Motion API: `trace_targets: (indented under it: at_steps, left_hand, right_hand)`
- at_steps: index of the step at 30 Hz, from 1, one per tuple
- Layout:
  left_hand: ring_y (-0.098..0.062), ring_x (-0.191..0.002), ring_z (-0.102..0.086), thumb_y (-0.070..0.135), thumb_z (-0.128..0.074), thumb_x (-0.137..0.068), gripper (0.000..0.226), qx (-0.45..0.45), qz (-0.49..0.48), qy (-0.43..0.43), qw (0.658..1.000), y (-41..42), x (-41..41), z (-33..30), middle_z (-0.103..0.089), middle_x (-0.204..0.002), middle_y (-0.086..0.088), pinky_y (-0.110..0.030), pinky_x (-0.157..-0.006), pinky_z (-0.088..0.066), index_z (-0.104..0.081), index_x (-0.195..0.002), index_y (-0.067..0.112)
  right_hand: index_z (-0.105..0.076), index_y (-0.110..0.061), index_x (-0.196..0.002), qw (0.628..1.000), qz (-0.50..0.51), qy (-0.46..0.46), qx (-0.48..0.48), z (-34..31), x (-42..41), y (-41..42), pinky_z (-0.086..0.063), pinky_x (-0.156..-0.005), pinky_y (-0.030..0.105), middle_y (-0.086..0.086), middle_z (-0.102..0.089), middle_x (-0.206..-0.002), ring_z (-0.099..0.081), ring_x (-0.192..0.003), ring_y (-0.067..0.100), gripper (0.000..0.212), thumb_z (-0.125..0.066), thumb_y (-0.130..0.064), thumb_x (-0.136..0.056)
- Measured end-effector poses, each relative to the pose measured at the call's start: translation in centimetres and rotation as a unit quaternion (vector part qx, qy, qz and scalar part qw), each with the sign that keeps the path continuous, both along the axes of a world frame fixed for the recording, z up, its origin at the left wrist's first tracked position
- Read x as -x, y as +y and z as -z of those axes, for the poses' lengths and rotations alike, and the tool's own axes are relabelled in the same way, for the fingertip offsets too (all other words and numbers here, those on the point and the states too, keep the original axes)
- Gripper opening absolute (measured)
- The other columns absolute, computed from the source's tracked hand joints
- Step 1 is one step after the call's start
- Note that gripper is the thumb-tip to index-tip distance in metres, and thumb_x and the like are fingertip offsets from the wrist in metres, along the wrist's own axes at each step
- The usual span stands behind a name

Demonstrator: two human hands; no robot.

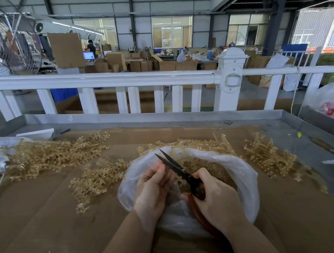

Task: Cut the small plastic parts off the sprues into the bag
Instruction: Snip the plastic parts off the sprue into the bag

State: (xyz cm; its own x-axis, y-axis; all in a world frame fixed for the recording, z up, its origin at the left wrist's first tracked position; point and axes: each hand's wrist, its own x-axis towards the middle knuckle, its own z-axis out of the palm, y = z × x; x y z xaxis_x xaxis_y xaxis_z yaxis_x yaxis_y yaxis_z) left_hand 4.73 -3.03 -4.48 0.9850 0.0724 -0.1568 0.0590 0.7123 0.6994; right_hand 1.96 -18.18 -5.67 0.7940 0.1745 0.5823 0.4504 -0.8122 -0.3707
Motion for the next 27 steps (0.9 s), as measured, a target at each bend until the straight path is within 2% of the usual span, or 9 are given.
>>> trace_targets:
  at_steps: [3,6,9,12,18,27]
  left_hand:
    - [-0.012,-0.059,-0.067,-0.001,-0.051,-0.091,0.012,-0.007,-0.012,-0.001,1.0,-0.11,-0.09,0.07,-0.068,-0.069,-0.006,-0.022,-0.058,-0.058,-0.06,-0.086,0.004]
    - [-0.014,-0.06,-0.068,-0.005,-0.047,-0.092,0.016,-0.015,-0.018,-0.011,1.0,-0.11,-0.04,0.05,-0.069,-0.074,-0.01,-0.022,-0.056,-0.057,-0.059,-0.086,0.002]
    - [-0.016,-0.062,-0.069,-0.007,-0.044,-0.093,0.021,-0.028,-0.026,-0.021,0.999,-0.21,0.05,0.02,-0.07,-0.072,-0.01,-0.024,-0.06,-0.058,-0.059,-0.082,0.001]
    - [-0.018,-0.068,-0.065,-0.007,-0.044,-0.093,0.019,-0.05,-0.032,-0.022,0.998,-0.31,0.09,-0.02,-0.067,-0.078,-0.012,-0.024,-0.062,-0.057,-0.059,-0.084,0.001]
    - [-0.011,-0.055,-0.064,-0.009,-0.044,-0.093,0.022,-0.086,-0.012,-0.028,0.996,-0.44,0.26,-0.08,-0.065,-0.068,-0.009,-0.02,-0.055,-0.055,-0.06,-0.08,0.0]
    - [-0.01,-0.055,-0.065,-0.008,-0.045,-0.091,0.02,-0.062,0.036,-0.05,0.996,-0.17,0.52,-0.3,-0.067,-0.064,-0.005,-0.019,-0.055,-0.055,-0.059,-0.08,0.001]
  right_hand:
    - [-0.056,-0.026,-0.099,1.0,0.0,-0.002,-0.006,0.0,0.03,-0.18,-0.051,-0.065,0.02,-0.012,-0.065,-0.085,-0.062,-0.08,0.006,0.037,-0.072,-0.05,-0.076]
    - [-0.052,-0.028,-0.101,1.0,-0.017,0.02,0.002,0.06,-0.05,-0.32,-0.049,-0.072,0.021,-0.013,-0.061,-0.09,-0.058,-0.087,0.006,0.041,-0.059,-0.061,-0.078]
    - [-0.05,-0.03,-0.103,0.999,-0.019,0.029,0.013,0.04,-0.13,-0.27,-0.047,-0.075,0.02,-0.013,-0.059,-0.092,-0.055,-0.09,0.007,0.041,-0.056,-0.062,-0.078]
    - [-0.05,-0.028,-0.102,0.999,-0.017,0.031,0.013,0.03,-0.13,-0.2,-0.048,-0.075,0.023,-0.011,-0.058,-0.09,-0.055,-0.089,0.008,0.041,-0.057,-0.061,-0.079]
    - [-0.052,-0.025,-0.1,0.999,-0.02,0.022,0.01,-0.09,-0.08,-0.1,-0.048,-0.072,0.022,-0.01,-0.06,-0.089,-0.057,-0.086,0.01,0.039,-0.062,-0.056,-0.079]
    - [-0.054,-0.021,-0.103,1.0,-0.027,0.008,0.004,-0.29,-0.01,-0.05,-0.049,-0.07,0.019,-0.009,-0.064,-0.088,-0.06,-0.083,0.007,0.04,-0.064,-0.053,-0.081]
